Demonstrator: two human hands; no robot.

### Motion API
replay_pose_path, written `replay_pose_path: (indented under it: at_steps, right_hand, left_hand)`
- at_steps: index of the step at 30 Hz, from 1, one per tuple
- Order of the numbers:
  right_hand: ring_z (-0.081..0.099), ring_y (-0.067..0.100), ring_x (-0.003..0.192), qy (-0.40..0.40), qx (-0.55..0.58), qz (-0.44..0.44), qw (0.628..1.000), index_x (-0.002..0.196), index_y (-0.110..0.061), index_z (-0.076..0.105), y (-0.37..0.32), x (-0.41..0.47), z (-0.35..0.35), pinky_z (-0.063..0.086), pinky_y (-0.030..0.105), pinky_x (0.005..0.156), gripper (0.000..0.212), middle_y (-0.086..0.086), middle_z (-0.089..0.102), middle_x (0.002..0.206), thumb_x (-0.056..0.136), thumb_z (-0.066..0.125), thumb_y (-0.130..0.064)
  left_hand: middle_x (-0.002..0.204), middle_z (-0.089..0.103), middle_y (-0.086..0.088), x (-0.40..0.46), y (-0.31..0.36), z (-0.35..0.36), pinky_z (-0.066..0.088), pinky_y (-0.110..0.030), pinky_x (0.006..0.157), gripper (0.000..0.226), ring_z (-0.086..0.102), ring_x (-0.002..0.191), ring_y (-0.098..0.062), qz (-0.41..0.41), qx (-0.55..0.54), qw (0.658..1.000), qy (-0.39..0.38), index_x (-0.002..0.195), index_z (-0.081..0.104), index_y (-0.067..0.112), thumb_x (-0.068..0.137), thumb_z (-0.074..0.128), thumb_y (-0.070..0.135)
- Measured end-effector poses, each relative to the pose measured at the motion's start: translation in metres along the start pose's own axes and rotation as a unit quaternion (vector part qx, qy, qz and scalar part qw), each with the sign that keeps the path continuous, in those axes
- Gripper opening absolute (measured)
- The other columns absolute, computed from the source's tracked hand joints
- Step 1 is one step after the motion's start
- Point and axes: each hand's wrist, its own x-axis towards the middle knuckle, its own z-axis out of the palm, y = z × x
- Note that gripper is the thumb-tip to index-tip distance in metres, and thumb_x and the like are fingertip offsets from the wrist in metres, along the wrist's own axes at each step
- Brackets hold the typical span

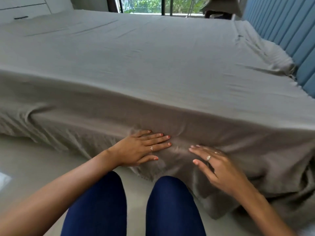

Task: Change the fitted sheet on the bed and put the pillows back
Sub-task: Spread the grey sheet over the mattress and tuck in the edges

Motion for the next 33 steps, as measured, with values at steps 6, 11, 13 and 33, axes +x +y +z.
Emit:
replay_pose_path:
  at_steps: [6,11,13,33]
  right_hand:
    - [0.059,0.001,0.113,0.173,0.08,0.162,0.968,0.111,-0.021,0.07,0.015,-0.059,-0.023,0.042,0.019,0.101,0.027,-0.016,0.068,0.115,0.097,0.05,-0.034]
    - [0.063,-0.005,0.087,0.415,0.131,0.335,0.836,0.096,-0.022,0.069,-0.007,-0.062,-0.027,0.046,0.011,0.082,0.012,-0.026,0.069,0.088,0.096,0.056,-0.02]
    - [0.061,-0.001,0.079,0.53,0.172,0.377,0.739,0.089,-0.03,0.062,-0.016,-0.062,-0.027,0.049,0.021,0.079,0.014,-0.015,0.067,0.081,0.093,0.056,-0.018]
    - [0.019,0.024,0.145,0.22,-0.054,0.541,0.81,0.141,-0.007,0.044,-0.022,-0.042,-0.001,0.012,0.043,0.119,0.061,0.01,0.029,0.154,0.098,0.035,-0.049]
  left_hand:
    - [0.161,0.011,0.009,-0.023,-0.035,0.015,0.013,-0.029,0.118,0.052,0.014,0.147,-0.008,0.011,-0.057,0.998,0.01,0.154,0.012,0.032,0.104,0.022,0.044]
    - [0.16,0.018,0.006,-0.021,-0.047,0.019,0.013,-0.026,0.119,0.053,0.016,0.146,-0.007,0.048,-0.06,0.997,0.022,0.154,0.017,0.029,0.103,0.023,0.044]
    - [0.159,0.019,0.006,-0.022,-0.045,0.021,0.009,-0.024,0.119,0.053,0.01,0.147,-0.004,0.042,-0.064,0.996,0.044,0.153,0.018,0.029,0.103,0.022,0.046]
    - [0.149,0.042,-0.003,0.089,0.024,0.011,0.033,-0.031,0.112,0.044,0.042,0.136,-0.019,0.304,-0.077,0.934,0.172,0.145,0.041,0.019,0.101,0.038,0.026]
